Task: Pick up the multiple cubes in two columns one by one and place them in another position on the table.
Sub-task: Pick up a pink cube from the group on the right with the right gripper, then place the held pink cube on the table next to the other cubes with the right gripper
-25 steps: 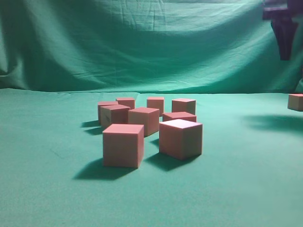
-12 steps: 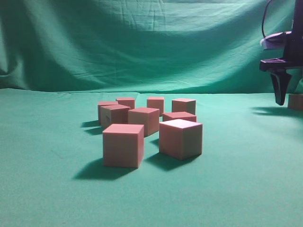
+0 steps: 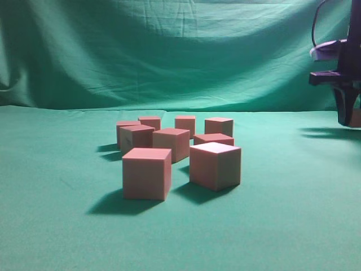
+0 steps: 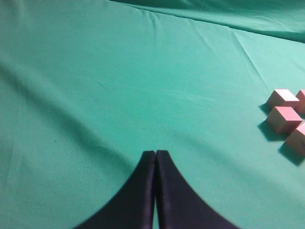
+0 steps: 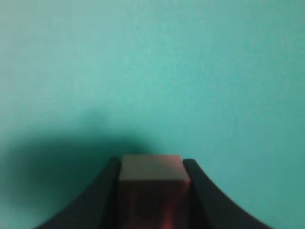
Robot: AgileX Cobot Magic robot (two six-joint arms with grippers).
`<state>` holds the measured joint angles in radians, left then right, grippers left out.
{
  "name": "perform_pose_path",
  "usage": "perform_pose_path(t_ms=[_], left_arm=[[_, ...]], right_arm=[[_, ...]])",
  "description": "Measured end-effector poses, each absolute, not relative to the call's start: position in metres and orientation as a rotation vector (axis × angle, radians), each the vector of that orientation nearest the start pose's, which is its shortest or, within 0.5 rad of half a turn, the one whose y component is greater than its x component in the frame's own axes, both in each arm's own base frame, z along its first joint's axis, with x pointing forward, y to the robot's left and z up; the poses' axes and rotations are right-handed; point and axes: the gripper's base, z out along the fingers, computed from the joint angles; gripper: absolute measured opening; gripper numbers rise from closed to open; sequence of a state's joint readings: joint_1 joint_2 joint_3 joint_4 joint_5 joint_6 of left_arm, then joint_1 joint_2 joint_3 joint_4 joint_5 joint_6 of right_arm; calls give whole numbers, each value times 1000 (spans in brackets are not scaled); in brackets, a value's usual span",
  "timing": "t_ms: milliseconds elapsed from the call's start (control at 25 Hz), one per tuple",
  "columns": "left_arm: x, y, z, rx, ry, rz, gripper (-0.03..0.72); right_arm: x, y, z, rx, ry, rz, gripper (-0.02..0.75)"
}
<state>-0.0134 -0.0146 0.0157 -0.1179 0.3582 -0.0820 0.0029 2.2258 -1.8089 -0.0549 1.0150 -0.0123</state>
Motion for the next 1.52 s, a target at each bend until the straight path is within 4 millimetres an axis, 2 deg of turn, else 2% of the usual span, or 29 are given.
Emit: perform_pose_path(t_ms=[120,320,440,520,680,800,840,1000,1240,1400,1520], left_arm=[[53,-4,177,-136,1839,-182,0],[53,-4,177,-136,1839,-182,0],[53,-4,177,-136,1839,-182,0],[53,-4,177,-136,1839,-182,0],[53,-4,177,-136,1839,-182,0],[53,-4,177,-136,1839,-182,0],[53,-4,177,-136,1839,-182,0],[53,-4,177,-136,1839,-182,0],[53,-4,177,-136,1839,-182,0],[53,-4,177,-136,1839,-182,0],[53,-4,177,-136,1839,-182,0]], right_arm=[[461,4,202,-72,2880,-69,265],[434,37,271,-155,2804,-44,265],[407,71,308,-254,2780,-20,265],[391,96,325,-328,2754,3,265],[364,145,343,-467,2700,60,265],[339,189,340,-618,2687,96,265],[327,207,334,-698,2689,104,265],[282,257,307,-956,2702,104,265],[229,311,266,-1228,2619,132,265],[211,341,239,-1325,2592,139,265],[206,353,218,-1325,2620,123,265]])
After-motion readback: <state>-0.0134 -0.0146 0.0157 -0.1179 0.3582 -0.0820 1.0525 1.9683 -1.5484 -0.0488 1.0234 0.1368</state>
